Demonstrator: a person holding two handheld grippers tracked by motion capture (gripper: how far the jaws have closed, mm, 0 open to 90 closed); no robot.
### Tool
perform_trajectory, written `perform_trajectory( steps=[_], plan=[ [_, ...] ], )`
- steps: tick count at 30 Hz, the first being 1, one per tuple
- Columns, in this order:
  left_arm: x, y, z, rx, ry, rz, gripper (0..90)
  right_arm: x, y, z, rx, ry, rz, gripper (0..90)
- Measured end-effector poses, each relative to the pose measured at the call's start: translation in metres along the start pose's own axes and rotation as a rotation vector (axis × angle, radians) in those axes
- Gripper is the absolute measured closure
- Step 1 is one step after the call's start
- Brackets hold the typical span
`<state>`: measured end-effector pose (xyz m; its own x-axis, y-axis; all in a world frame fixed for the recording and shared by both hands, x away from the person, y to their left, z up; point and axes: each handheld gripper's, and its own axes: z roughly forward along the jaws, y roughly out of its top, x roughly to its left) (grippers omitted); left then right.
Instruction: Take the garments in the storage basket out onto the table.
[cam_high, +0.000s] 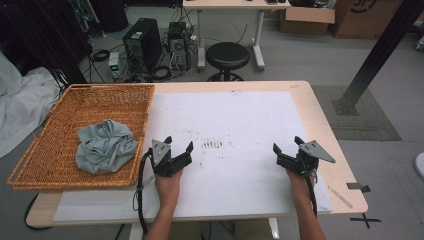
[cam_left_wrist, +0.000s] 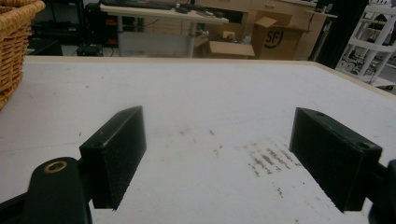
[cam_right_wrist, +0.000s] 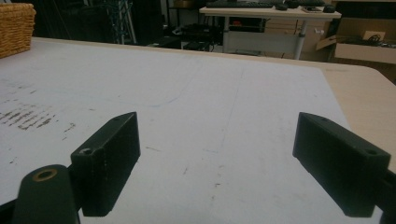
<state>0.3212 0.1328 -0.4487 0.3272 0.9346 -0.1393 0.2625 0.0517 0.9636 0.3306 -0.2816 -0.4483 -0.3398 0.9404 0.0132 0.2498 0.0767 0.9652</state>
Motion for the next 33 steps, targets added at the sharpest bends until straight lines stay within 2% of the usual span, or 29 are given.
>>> perform_trajectory(
  steps=[12, 16, 20, 25, 29, 33],
  plan=[
    [0.0, 0.0, 0.0, 0.004, -0.002, 0.003, 19.4, 0.0, 0.0, 0.0, 0.0, 0.001, 0.001, 14.4],
    [0.0, 0.001, 0.0, 0.005, 0.01, 0.0, 19.5, 0.0, 0.0, 0.0, 0.002, 0.006, 0.0, 14.4],
    [-0.003, 0.001, 0.0, 0.001, 0.018, 0.018, 19.6, 0.0, 0.0, 0.0, 0.001, 0.008, 0.001, 14.4],
    [-0.008, 0.016, -0.007, -0.043, -0.021, 0.007, 19.5, 0.0, 0.0, 0.001, 0.002, 0.017, -0.004, 14.4],
    [-0.013, 0.03, -0.01, -0.047, -0.042, 0.029, 18.3, -0.001, 0.0, 0.0, -0.001, 0.02, -0.001, 14.4],
    [-0.013, 0.042, -0.015, -0.047, -0.072, 0.009, 17.8, -0.001, 0.0, 0.0, -0.006, 0.023, 0.001, 14.4]
  ],
)
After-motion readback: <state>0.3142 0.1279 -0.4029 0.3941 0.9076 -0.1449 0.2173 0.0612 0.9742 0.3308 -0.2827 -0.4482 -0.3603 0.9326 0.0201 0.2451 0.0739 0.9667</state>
